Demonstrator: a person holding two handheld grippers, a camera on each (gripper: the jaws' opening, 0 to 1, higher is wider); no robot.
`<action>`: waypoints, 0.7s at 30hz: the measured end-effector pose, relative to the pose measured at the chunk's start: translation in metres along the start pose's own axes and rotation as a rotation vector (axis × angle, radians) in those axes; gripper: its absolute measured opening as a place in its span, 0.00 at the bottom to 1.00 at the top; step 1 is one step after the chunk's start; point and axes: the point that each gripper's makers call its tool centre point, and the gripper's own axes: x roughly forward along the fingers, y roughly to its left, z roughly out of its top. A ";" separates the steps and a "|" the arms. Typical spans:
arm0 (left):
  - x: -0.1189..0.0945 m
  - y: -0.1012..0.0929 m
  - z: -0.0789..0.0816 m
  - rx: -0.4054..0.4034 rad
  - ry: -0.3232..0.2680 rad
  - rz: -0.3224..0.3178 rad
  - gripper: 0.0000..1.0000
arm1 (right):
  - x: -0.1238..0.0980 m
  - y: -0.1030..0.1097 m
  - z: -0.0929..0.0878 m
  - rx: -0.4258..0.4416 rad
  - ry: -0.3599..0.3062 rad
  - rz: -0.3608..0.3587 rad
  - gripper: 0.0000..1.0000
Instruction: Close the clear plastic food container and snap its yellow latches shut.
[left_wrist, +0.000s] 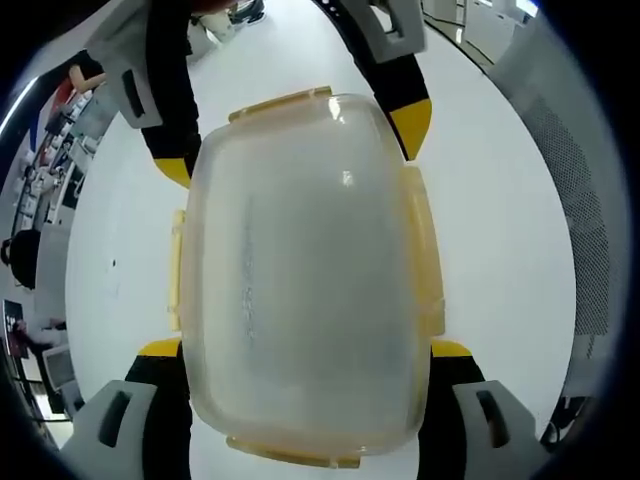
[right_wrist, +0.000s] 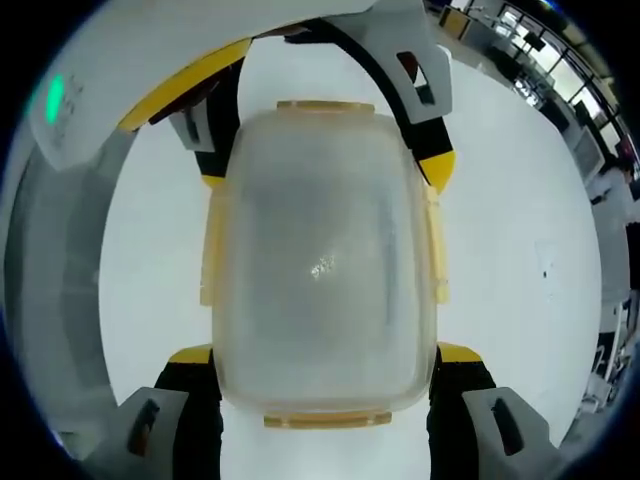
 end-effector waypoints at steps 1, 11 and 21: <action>0.000 0.001 0.000 0.000 0.001 0.001 0.96 | 0.000 -0.001 0.000 0.000 0.000 0.000 0.86; 0.002 0.006 0.001 -0.008 -0.002 0.004 0.96 | 0.000 -0.006 -0.002 -0.008 0.002 0.001 0.86; 0.002 0.006 0.001 -0.008 -0.002 0.006 0.96 | 0.000 -0.006 -0.002 -0.008 0.001 -0.002 0.86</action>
